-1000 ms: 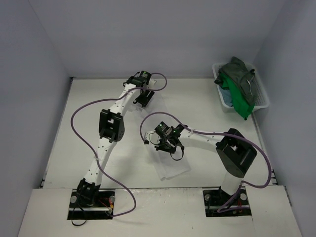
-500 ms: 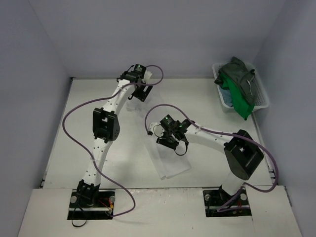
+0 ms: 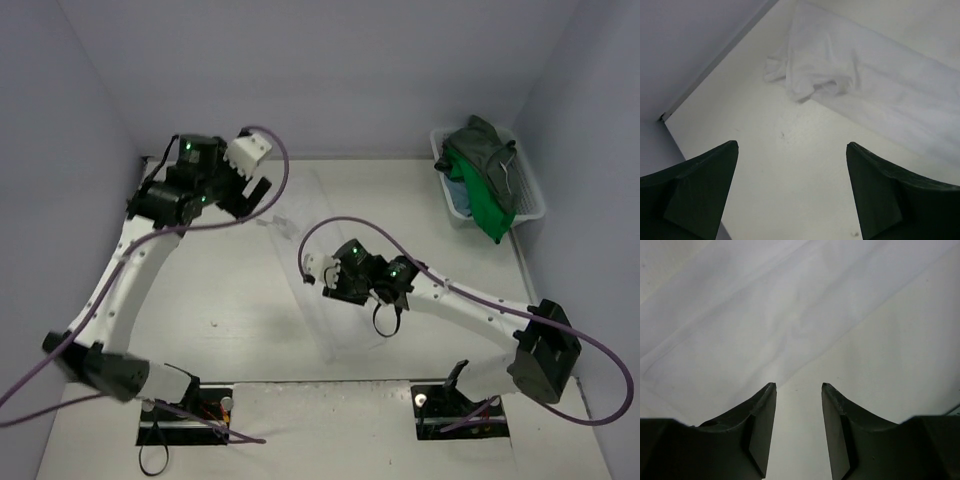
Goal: Fold and stack the t-shirts
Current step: Fold the tshirt
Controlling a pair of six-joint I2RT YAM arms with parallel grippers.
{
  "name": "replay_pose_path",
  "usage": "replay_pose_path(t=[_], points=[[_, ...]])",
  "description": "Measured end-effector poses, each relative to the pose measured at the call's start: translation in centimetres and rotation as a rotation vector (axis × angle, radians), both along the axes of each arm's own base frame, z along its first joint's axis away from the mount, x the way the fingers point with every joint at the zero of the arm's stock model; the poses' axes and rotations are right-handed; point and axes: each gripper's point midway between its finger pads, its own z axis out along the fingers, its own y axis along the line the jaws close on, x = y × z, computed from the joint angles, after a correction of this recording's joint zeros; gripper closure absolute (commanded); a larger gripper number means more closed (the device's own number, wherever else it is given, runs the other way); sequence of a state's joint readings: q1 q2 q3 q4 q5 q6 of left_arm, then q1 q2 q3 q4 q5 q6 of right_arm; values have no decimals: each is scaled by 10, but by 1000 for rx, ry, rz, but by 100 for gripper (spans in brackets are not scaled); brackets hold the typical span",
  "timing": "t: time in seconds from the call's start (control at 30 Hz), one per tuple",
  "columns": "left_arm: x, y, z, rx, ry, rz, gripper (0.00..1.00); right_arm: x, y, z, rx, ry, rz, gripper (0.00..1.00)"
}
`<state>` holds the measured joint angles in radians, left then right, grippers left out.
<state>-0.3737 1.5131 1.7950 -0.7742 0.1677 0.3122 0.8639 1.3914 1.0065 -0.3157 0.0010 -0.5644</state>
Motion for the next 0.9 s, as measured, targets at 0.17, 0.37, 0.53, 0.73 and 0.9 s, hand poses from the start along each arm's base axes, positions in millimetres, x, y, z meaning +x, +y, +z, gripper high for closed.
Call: replay_pose_path(t=[0.17,0.37,0.53,0.73,0.9], points=[[-68,36,-42,103,3,-50,17,-45,-10,-22,-112,-12,139,59],[-105,81,-121,189,117,6,17,-69,-34,-41,-239,-47,240,52],[-114,98,-136,189,106,52,17,-69,-36,-42,-278,-99,279,50],[-106,96,-130,159,60,71,17,-89,-33,-59,-327,-83,366,47],[-104,98,-133,141,65,90,17,-111,-20,-63,-325,-82,439,35]])
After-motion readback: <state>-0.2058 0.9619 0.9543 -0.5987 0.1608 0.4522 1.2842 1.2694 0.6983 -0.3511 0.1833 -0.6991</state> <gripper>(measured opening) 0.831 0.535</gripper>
